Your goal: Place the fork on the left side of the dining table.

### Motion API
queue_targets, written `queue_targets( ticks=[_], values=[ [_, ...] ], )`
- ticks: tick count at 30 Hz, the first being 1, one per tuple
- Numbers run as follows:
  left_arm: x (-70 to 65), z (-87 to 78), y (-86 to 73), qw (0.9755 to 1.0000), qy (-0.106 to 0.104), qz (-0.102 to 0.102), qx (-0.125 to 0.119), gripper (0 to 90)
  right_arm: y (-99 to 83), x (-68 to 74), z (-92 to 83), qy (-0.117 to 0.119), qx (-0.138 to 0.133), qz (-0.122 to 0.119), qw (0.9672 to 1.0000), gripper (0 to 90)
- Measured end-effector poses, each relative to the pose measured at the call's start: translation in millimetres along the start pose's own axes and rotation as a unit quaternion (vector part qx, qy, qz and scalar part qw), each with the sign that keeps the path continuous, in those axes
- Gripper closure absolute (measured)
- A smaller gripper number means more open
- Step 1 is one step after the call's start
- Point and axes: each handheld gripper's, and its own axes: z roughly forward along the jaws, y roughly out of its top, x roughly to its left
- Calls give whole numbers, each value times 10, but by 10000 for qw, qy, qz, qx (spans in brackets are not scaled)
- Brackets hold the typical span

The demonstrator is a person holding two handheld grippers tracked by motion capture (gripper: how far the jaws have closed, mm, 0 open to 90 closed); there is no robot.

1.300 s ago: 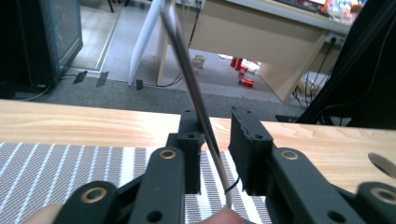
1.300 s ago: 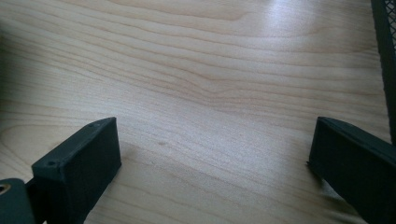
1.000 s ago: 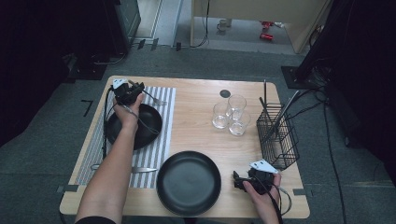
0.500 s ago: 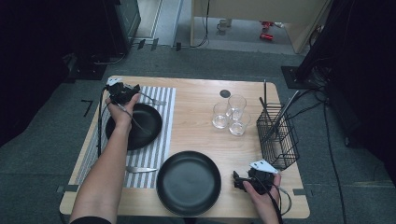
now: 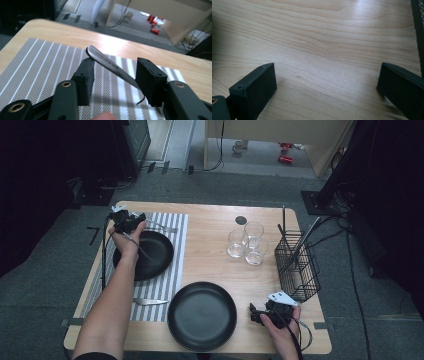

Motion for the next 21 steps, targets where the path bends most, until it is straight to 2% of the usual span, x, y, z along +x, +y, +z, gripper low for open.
queue_targets(
  ticks=[8, 12, 15, 16, 19, 21],
  values=[
    [101, 17, -58, 9988, 254, -288, 315, 488, 0, 0, 0, 0, 1, 4, 10000, 20],
    [113, 21, -70, 9982, 241, -358, 412, 487, 0, 0, 0, -1, -1, 1, 10000, 20],
    [72, 34, -113, 9984, -34, -337, 450, 604, 0, 0, 0, -2, 2, 1, 10000, 20],
    [72, 34, -113, 9984, -34, -337, 450, 665, 0, 0, 0, -2, 1, 2, 10000, 20],
    [-53, 60, -166, 9976, -385, -61, 578, 801, 0, 1, 0, -2, 1, 3, 10000, 20],
    [-147, 78, -181, 9959, -597, 155, 664, 871, 0, 0, 0, -1, 0, 4, 10000, 20]
  ],
)
